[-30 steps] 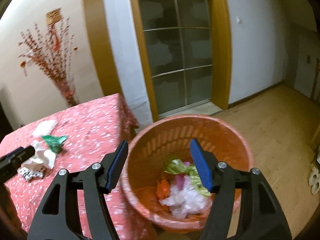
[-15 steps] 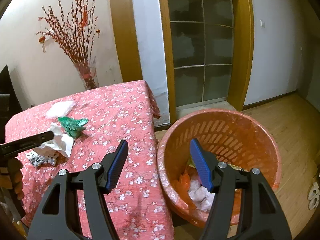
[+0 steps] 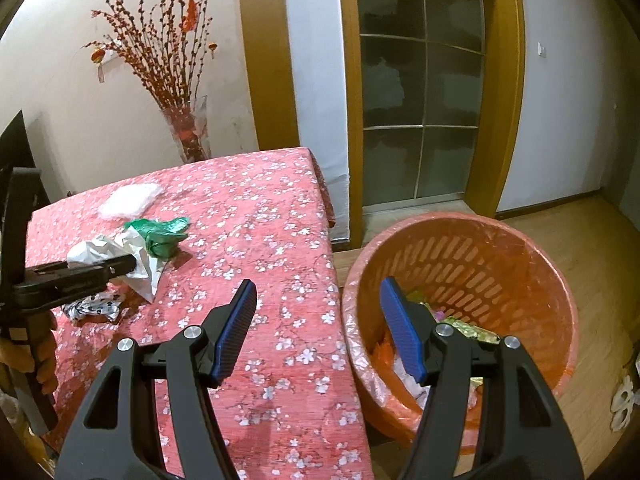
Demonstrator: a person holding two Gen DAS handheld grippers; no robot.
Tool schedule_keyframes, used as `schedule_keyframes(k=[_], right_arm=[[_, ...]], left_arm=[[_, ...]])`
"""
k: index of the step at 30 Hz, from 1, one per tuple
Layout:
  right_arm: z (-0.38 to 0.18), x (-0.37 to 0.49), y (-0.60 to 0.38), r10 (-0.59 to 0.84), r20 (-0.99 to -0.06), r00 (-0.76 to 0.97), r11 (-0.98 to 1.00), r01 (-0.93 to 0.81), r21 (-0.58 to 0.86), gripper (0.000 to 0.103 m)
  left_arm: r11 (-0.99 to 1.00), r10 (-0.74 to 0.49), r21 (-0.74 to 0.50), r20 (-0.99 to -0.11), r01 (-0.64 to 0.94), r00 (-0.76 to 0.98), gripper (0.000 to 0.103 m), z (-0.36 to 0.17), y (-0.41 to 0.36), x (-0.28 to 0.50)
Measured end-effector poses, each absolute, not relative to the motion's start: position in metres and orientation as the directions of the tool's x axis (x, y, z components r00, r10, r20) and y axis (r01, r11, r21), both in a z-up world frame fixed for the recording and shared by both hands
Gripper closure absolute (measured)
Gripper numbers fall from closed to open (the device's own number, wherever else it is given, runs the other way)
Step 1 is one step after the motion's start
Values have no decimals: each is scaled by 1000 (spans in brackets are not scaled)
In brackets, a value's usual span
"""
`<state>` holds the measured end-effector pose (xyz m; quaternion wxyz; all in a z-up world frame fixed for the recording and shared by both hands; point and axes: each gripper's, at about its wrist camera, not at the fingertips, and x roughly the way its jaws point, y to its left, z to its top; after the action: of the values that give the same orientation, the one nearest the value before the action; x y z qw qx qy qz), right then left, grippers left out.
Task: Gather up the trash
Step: 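Grasp a white crumpled bag with the left tool while the right tool grasps a green bag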
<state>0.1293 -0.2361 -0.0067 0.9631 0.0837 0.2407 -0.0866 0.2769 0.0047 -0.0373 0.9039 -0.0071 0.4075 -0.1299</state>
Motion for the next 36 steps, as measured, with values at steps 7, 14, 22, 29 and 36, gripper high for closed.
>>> schedule_keyframes(k=[7, 14, 22, 29, 36], right_arm=[[-2, 135, -223, -108, -470, 876, 978, 179, 108, 39], [3, 147, -201, -75, -464, 883, 988, 130, 87, 39], [10, 170, -165, 9, -470, 882, 995, 38, 90, 39], [14, 195, -123, 84, -487, 869, 995, -50, 82, 41], [11, 238, -77, 181, -555, 812, 983, -130, 130, 52]], left_arm=[[967, -244, -120, -692, 224, 680, 64, -22, 22, 263], [967, -255, -178, -643, 183, 722, 64, -6, 56, 246], [971, -225, -199, -583, 131, 780, 64, 17, 99, 228], [976, -151, -212, -539, 40, 829, 64, 34, 146, 217], [973, -63, -220, -547, -71, 835, 64, 29, 199, 212]])
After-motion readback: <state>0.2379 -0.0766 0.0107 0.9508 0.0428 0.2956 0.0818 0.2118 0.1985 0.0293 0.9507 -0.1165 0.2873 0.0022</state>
